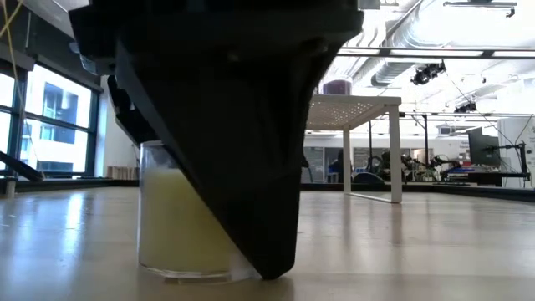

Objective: Pick & Place candle stick holders
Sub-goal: Put the yellow scented candle on the shelf

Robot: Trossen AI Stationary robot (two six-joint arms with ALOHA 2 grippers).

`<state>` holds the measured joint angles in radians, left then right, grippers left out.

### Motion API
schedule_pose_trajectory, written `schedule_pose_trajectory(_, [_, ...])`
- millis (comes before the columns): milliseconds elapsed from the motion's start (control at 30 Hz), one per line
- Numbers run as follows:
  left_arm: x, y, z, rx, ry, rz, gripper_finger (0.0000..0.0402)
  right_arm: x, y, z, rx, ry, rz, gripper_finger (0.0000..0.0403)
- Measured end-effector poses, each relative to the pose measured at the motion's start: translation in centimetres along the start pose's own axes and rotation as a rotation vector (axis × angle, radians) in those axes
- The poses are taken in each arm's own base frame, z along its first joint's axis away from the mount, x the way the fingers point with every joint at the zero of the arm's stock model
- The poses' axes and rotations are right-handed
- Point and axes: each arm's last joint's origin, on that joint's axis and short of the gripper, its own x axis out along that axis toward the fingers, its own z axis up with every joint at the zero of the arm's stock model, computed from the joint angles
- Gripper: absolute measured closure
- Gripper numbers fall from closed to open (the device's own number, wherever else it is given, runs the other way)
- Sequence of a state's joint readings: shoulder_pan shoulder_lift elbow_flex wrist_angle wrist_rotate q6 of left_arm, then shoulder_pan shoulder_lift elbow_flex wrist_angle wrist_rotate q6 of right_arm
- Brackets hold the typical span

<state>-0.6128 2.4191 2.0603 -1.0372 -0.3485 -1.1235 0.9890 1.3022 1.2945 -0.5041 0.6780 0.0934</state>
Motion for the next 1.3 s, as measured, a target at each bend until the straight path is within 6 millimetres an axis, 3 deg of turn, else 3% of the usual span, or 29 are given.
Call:
schedule_pose_trajectory(100, [0.1, 0.1, 0.1, -0.002, 0.005, 0.001, 0.0181, 0.0, 0.0, 0.0, 0.0, 0.0, 0.0, 0.0402])
schedule_pose_trajectory(433, [-0.3, -0.2, 0.4, -0.007, 0.022, -0.02, 0.018, 0.0, 0.0, 0.0, 0.004, 0.0, 0.0, 0.0402])
schedule_pose_trajectory(567, [-1.5, -0.4, 0.9, 0.002, 0.021, -0.031, 0.018, 0.0, 0.1, 0.0, 0.006, -0.001, 0.017, 0.0402])
schedule_pose_trajectory(867, [-6.3, -0.7, 2.8, 0.055, -0.084, -0.045, 0.018, -0.3, 0.8, 1.1, -0.007, -0.096, 0.168, 0.0402])
schedule_pose_trajectory(1100, [-11.4, 0.1, 4.2, 0.087, -0.218, -0.128, 0.018, -1.1, 1.9, 1.0, -0.163, -0.124, 0.25, 0.0402])
schedule_pose_trajectory(1300, [-15.9, 1.0, 5.0, 0.087, -0.392, -0.166, 0.018, -1.8, 2.8, 0.4, -0.352, -0.101, 0.12, 0.0402])
